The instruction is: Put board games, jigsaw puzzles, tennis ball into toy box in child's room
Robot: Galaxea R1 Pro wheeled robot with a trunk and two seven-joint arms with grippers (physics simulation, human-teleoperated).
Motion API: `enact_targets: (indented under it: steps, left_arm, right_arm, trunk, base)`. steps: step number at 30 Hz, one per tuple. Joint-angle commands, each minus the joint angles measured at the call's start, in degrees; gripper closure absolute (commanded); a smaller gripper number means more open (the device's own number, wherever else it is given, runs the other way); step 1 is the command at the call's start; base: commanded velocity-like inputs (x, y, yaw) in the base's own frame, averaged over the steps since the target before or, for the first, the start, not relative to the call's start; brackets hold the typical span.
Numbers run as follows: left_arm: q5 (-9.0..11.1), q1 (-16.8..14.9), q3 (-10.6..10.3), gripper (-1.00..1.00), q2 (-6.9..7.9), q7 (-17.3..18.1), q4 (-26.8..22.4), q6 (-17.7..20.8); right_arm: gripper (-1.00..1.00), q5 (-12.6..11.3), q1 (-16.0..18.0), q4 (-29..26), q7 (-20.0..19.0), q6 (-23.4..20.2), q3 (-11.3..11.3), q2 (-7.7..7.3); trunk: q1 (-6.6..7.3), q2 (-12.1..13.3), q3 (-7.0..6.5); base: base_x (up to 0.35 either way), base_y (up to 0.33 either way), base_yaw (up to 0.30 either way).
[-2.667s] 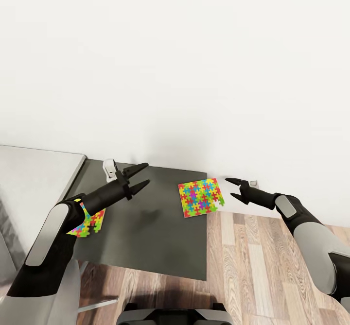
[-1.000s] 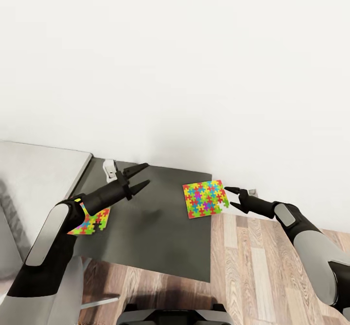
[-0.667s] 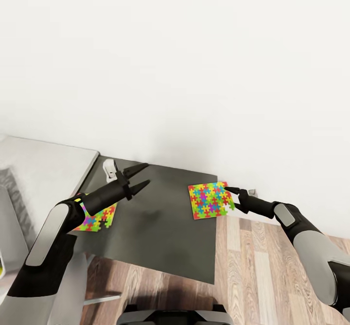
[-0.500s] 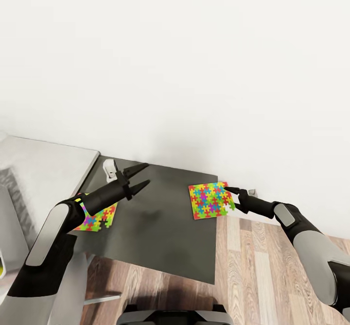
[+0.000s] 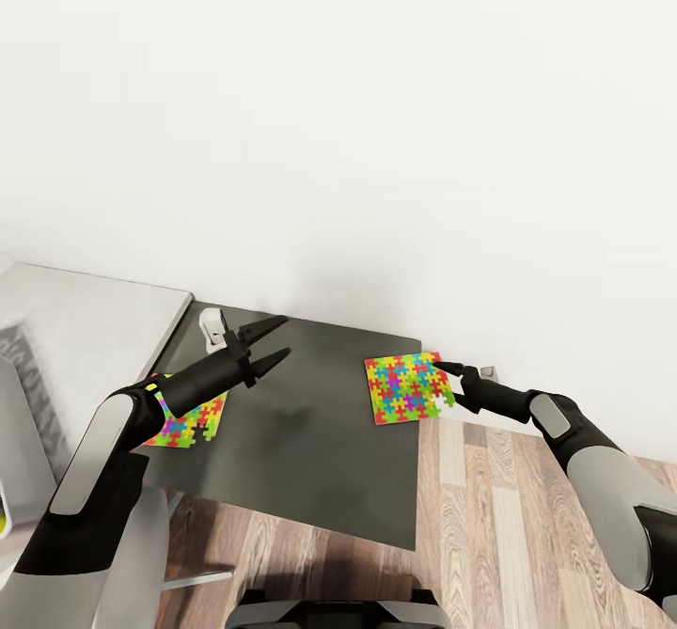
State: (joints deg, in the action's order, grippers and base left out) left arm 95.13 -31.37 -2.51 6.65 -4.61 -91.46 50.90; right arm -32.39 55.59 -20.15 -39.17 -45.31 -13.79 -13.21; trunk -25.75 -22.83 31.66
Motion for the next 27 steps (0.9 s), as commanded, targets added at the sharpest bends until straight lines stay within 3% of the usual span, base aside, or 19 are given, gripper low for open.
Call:
enact_targets:
  steps: [1, 27]
  left_arm:
    - [0.58, -0.04, -0.04, -1.00, 0.03, -0.48, -0.03, 0.07]
    - [0.58, -0.03, -0.04, -1.00, -0.05, -0.53, -0.03, 0.07]
  right_arm:
    - [-1.00, 0.13, 0.04, 0.02, -0.12, -0.31, -0.32, 0.02]
    - [-1.00, 0.15, -0.18, 0.02, -0.06, -0.31, -0.33, 0.02]
  trunk:
    - [-0.03, -0.09, 0.08]
    - [-0.03, -0.09, 0.07]
  base:
    - [0.000, 0.000, 0.002]
    - [0.000, 0.000, 0.024]
